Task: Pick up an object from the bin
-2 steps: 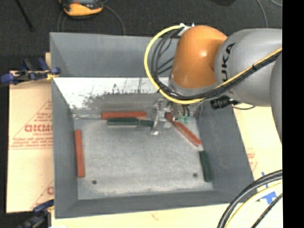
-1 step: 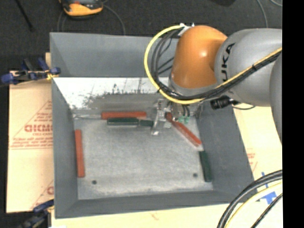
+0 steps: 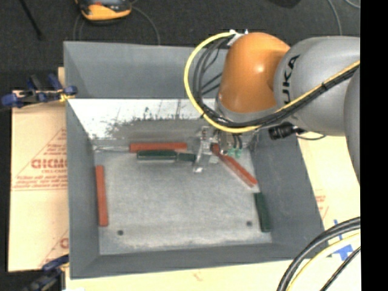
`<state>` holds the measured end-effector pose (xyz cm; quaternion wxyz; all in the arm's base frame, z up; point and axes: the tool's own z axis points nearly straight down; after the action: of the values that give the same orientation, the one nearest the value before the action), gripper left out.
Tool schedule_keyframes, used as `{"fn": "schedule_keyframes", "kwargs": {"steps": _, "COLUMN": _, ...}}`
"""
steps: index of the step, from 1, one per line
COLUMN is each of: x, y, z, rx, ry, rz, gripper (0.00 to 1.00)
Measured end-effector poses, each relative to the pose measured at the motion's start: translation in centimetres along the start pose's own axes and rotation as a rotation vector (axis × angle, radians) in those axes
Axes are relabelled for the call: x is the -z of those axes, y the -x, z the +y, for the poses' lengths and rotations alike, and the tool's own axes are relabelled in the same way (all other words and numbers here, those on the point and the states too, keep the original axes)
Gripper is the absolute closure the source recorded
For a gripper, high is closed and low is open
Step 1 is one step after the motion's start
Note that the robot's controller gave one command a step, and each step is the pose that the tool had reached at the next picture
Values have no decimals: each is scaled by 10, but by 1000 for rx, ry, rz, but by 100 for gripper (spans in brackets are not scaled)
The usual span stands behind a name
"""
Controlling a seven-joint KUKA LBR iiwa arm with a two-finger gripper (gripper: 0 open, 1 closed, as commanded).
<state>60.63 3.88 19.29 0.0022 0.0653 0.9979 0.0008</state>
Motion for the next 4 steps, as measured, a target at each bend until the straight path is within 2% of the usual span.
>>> {"fn": "schedule_keyframes", "kwargs": {"steps": 4, "x": 0, "y": 0, "z": 0, "rx": -2, "ry": 0, "rz": 0, "gripper": 100}}
